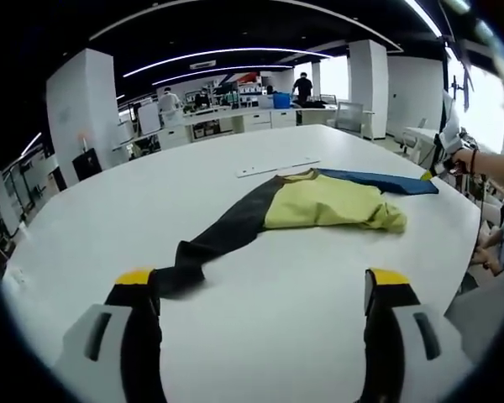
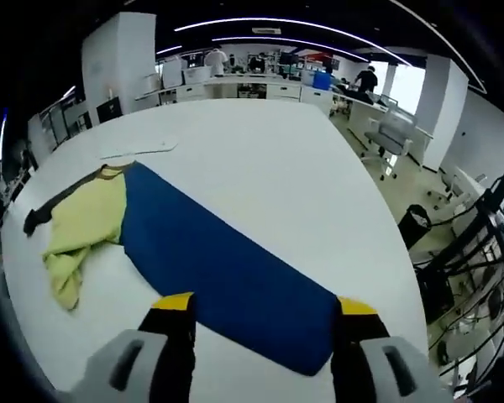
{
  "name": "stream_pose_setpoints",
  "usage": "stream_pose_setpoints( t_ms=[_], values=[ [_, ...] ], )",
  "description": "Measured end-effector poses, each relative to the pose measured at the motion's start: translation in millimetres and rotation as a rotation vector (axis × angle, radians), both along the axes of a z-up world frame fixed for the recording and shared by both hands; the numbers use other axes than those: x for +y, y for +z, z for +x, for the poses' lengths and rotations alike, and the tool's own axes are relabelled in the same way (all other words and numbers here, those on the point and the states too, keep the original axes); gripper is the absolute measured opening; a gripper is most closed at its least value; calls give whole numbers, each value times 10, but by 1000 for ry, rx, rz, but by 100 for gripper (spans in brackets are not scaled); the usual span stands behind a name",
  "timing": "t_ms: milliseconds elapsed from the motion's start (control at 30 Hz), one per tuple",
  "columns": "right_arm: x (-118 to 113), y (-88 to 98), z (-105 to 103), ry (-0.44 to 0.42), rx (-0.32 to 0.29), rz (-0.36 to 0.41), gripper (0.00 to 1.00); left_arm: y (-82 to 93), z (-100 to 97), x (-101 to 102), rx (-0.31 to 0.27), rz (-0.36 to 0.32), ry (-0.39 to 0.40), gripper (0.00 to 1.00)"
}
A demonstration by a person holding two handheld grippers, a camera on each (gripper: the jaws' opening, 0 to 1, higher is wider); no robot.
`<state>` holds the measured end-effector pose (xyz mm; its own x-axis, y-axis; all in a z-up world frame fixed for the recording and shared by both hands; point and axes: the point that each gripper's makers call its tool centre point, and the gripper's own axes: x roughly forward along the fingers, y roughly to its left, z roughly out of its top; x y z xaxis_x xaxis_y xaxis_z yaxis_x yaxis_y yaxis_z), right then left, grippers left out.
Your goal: Fold the garment on the visible template until the final outline fits inside the template.
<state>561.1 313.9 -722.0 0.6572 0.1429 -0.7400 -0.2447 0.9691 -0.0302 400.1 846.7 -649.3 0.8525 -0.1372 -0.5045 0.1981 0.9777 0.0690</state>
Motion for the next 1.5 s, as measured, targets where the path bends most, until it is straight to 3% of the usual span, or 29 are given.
stream_pose_setpoints(
  t_ms=[233,500,733,933,1000,1233,1500],
  values=[
    [663,115,-55,209,-1,62,76,-33,-56,-22,20,-6,-8,99],
    [1413,263,-238,470,-8,91,77,-51,-92,-56,27,-12,-11,99],
    [1836,300,-393,596,1,116,75,-84,-126,-89,39,-14,-16,99],
    [2072,271,-478,691,10,117,71,-82,-137,-102,36,-19,-16,99],
    [2153,235,-523,745,7,79,71,-85,-147,-108,38,-17,-19,99],
    [2459,85,-763,891,28,33,58,-97,-178,-97,42,-16,-20,99],
    [2636,-71,-855,944,59,22,45,-157,-210,-115,57,-30,-22,98]
  ],
)
